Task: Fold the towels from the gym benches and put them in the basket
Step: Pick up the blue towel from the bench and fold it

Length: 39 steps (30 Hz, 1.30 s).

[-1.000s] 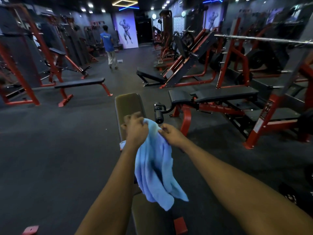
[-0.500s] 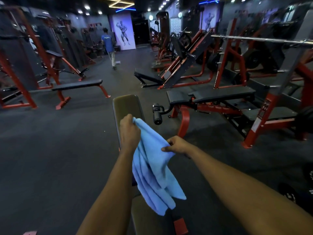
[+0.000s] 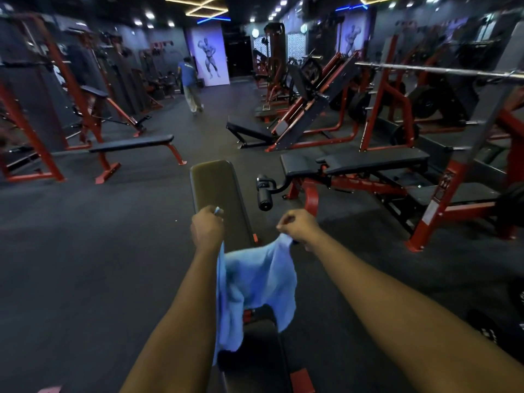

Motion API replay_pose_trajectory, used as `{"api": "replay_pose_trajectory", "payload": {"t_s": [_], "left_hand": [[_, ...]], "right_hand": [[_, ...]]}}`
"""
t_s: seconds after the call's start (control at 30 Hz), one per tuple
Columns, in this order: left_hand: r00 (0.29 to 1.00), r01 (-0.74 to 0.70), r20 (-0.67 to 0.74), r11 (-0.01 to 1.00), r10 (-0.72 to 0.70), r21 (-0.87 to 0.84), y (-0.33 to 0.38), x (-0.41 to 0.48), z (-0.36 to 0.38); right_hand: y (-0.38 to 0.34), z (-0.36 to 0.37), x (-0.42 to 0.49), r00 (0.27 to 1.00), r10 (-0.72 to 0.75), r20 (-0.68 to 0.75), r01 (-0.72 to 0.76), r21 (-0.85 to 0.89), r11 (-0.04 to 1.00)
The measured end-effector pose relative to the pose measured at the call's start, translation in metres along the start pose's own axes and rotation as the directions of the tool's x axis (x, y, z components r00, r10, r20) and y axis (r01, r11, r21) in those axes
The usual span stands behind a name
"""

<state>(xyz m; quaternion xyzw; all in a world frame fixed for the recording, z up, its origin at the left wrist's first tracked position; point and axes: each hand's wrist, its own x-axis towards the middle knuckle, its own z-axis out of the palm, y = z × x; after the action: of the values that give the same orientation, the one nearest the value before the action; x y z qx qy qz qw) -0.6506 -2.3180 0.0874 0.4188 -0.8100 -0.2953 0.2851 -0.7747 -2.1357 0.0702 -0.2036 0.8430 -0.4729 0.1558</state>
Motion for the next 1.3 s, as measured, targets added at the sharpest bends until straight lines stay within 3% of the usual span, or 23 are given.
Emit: {"api": "replay_pose_trajectory", "payload": {"t_s": [0.07, 0.13, 0.27, 0.37, 0.57, 0.67, 0.77, 0.97, 1.13, 1.3], "left_hand": [[0.990, -0.114, 0.083, 0.993, 0.114, -0.006, 0.003, -0.001, -0.002], [0.960, -0.247, 0.131, 0.969, 0.247, -0.016, 0.010, -0.006, -0.005], [0.905, -0.362, 0.197, 0.926, 0.377, -0.109, 0.017, -0.010, -0.014], [0.896, -0.320, 0.261, 0.930, 0.359, -0.180, 0.012, -0.004, -0.016], [0.830, -0.356, 0.392, 0.917, 0.398, -0.179, 0.022, -0.008, -0.013], [0.823, -0.295, 0.423, 0.922, 0.379, -0.252, 0.024, -0.009, -0.010], [0.791, -0.329, 0.462, 0.916, 0.401, -0.230, 0.030, -0.016, -0.014], [0.781, -0.447, 0.404, 0.878, 0.476, -0.172, 0.026, -0.012, -0.008], [0.808, -0.513, 0.252, 0.846, 0.533, -0.142, 0.029, -0.015, -0.008], [0.850, -0.512, 0.008, 0.830, 0.526, -0.223, 0.044, -0.013, -0.023]], "right_hand": [[-0.016, 0.007, -0.007, 0.986, -0.138, 0.096, 0.119, 0.176, 0.977], [-0.028, 0.015, -0.009, 0.967, -0.193, 0.167, 0.137, 0.301, 0.944], [-0.035, 0.024, -0.010, 0.916, -0.237, 0.325, 0.111, 0.361, 0.926], [-0.034, 0.028, -0.011, 0.928, -0.279, 0.246, 0.185, 0.344, 0.920], [-0.040, 0.033, -0.014, 0.968, -0.238, 0.076, 0.193, 0.377, 0.906], [-0.039, 0.028, -0.016, 0.973, -0.233, 0.001, 0.221, 0.317, 0.922], [-0.034, 0.026, -0.015, 0.960, -0.274, -0.055, 0.279, 0.240, 0.930], [-0.022, 0.021, -0.013, 0.929, -0.367, -0.042, 0.369, 0.121, 0.921], [-0.018, 0.026, -0.007, 0.914, -0.360, 0.187, 0.294, 0.304, 0.906], [-0.020, 0.031, -0.011, 0.856, -0.328, 0.400, 0.216, 0.298, 0.930]]}}
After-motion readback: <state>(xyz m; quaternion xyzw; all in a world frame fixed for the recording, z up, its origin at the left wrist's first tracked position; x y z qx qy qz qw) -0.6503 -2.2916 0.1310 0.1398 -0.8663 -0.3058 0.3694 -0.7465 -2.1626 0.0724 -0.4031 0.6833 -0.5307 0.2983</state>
